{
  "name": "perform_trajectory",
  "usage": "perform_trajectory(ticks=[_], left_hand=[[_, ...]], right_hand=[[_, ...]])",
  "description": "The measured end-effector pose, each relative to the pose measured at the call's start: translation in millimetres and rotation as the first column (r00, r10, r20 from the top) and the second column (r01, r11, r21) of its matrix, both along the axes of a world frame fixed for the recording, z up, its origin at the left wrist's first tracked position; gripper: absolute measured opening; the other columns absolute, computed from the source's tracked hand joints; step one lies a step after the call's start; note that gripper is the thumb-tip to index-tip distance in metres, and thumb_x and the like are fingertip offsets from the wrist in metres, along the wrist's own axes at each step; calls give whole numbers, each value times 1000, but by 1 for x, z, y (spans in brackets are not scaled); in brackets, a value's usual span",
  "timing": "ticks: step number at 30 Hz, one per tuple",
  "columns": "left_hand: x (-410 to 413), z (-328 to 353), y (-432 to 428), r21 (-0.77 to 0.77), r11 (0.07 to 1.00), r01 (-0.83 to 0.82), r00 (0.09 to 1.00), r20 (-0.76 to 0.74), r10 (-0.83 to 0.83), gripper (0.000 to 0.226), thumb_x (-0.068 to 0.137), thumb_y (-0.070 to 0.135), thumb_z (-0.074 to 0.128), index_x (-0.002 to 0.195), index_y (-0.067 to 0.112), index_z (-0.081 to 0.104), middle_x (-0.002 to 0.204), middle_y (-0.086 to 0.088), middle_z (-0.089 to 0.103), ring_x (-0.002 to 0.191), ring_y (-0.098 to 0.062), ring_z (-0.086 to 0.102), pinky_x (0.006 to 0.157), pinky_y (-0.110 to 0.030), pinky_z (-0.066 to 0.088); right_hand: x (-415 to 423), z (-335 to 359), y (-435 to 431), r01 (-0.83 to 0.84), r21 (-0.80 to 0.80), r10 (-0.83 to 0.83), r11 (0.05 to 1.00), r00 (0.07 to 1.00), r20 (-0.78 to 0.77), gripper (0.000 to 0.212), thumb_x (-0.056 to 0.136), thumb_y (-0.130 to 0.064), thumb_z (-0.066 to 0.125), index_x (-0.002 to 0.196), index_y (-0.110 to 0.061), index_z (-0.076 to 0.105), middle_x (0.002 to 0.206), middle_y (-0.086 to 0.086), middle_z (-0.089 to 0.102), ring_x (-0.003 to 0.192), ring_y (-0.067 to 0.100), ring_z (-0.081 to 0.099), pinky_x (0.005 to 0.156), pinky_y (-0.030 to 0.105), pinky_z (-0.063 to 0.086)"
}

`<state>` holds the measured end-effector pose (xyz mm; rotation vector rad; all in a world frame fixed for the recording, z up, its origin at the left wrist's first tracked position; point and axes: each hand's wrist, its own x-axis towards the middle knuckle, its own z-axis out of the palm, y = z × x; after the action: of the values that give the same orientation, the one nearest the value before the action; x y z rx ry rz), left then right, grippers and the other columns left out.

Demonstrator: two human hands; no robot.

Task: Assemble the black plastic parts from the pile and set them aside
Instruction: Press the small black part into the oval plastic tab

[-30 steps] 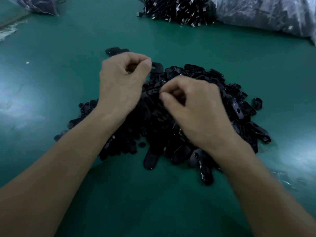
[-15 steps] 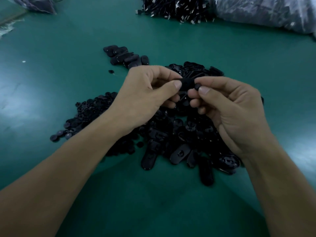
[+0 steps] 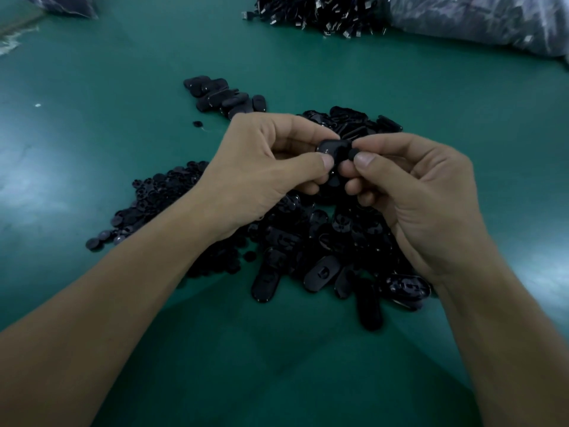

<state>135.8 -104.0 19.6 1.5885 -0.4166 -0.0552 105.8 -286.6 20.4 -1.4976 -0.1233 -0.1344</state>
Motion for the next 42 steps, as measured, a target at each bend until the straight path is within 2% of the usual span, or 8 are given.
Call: perform_trajectory(ticks=[7,13,17,21,23,30,42], left_hand=[[2,-1,1,17,999,-47,999,3,47,18,88,-2,71,97,14,74,77,-1,75,69,-11,70,64,-22,57],[5,-3,2,8,995,-104,994,-35,104,17,88,-1,70,94,15,74,73,-1,73,68,-11,69,64,-21,56],[5,-4,2,29,992,-123,991,-40,124,17,88,0,71,92,17,74,71,0,73,66,-10,69,64,-21,57],[5,-4,2,52,990,-134,990,-30,136,18,88,0,71,92,17,73,70,1,73,66,-9,69,64,-21,57],[4,-5,1,70,988,-137,990,-21,139,18,87,0,71,93,17,73,70,1,73,67,-10,70,64,-21,57],[1,-3,-1,76,991,-109,994,3,109,17,88,1,72,95,17,73,74,2,74,68,-11,71,64,-21,58],[-2,-1,-1,57,997,-48,998,46,45,18,87,-1,72,97,14,75,79,-5,76,68,-11,69,65,-22,57]], right_hand=[[-1,2,2,-9,-19,9,1000,1000,-5,15,76,-10,77,80,-19,66,76,10,75,63,16,69,57,21,51],[-1,1,-1,-25,-21,25,999,1000,3,18,89,-6,70,104,-16,69,84,8,77,73,19,74,65,21,55],[0,-1,0,-23,-27,24,999,999,25,14,91,-5,69,93,-18,73,88,8,78,80,22,75,69,24,57],[2,-1,0,31,-101,-20,994,993,114,16,85,-9,76,87,-24,78,80,-7,75,72,3,66,67,14,51],[2,-2,-1,35,-81,-26,996,994,107,15,83,-11,78,85,-25,80,73,-9,70,64,3,58,63,13,47],[1,-3,0,21,-23,-21,1000,1000,9,11,80,-10,77,81,-21,77,80,10,76,68,16,70,60,19,51],[0,0,2,13,-32,-13,999,1000,18,13,83,-6,75,83,-19,75,76,9,76,62,16,70,56,19,51]])
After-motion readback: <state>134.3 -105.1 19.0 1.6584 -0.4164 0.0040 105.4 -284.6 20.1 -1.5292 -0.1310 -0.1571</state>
